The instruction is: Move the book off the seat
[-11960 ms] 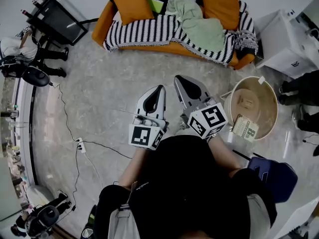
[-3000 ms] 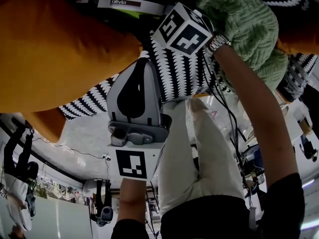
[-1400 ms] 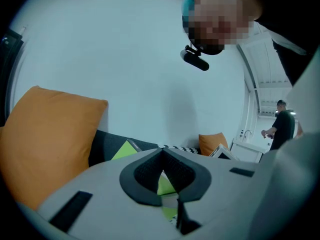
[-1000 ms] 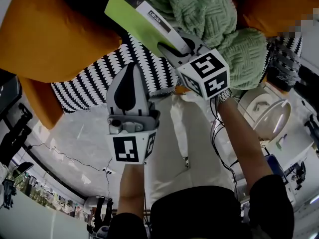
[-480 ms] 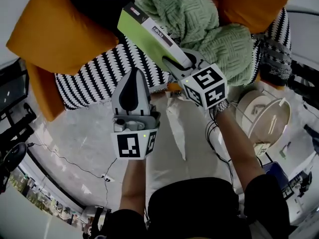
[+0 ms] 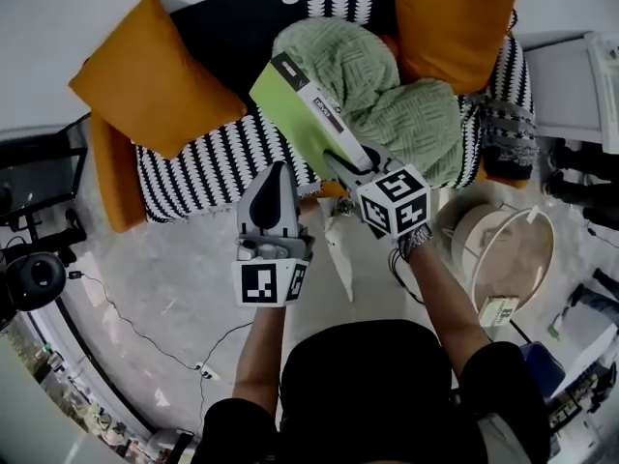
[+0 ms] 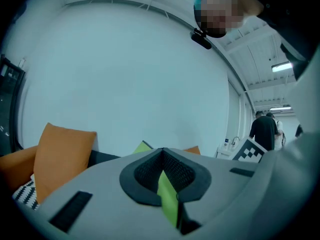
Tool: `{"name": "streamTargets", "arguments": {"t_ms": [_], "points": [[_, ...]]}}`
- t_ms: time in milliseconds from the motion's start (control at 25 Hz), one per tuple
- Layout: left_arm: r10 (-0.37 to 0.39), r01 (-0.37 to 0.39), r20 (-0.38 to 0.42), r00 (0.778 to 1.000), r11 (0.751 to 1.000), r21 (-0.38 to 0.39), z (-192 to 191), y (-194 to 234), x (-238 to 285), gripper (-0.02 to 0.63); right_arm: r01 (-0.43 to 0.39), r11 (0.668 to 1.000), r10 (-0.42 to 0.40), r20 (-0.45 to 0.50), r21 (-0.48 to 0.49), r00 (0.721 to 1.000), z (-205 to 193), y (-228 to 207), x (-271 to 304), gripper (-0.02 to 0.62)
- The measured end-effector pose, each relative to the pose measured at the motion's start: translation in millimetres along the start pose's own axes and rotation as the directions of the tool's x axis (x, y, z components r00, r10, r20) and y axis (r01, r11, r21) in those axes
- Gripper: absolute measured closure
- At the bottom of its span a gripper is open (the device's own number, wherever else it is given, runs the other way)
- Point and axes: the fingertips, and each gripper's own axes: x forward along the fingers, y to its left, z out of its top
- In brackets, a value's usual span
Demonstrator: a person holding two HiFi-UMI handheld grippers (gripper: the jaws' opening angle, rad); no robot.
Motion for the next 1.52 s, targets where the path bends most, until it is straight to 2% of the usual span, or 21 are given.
{"name": "streamTargets", "arguments": {"t_ms": [320, 560, 880, 1160, 1400, 1520], "points": [[-0.023, 0.023, -0.003, 1.000, 0.999, 0.041, 53, -32, -43, 0.597, -0.003, 1.000, 0.002, 0.114, 0.014, 0.993, 56, 42, -61, 0.448], [-0.068, 0.060, 0.070, 0.995, 0.992, 0.107, 108, -58, -51, 0.597, 0.002, 0.999, 0.006, 0.225, -0.036, 0.974, 103, 66, -107, 0.448], [-0.145, 0.128, 0.145, 0.979, 0.985, 0.117, 170, -101, -48, 0.597, -0.004, 0.999, 0.019, 0.312, -0.050, 0.950, 150, 87, -160, 0.448], [-0.188, 0.166, 0.162, 0.969, 0.976, 0.138, 202, -122, -35, 0.597, -0.014, 1.000, 0.007, 0.402, 0.013, 0.916, 186, 88, -188, 0.448], [-0.270, 0.250, 0.132, 0.954, 0.957, 0.150, 205, -130, -9, 0.597, 0.048, 0.998, -0.056, 0.453, 0.028, 0.890, 200, 77, -204, 0.448], [-0.340, 0.321, 0.117, 0.933, 0.934, 0.153, 203, -147, 6, 0.597, 0.100, 0.993, -0.118, 0.462, 0.064, 0.879, 199, 58, -214, 0.448]]}}
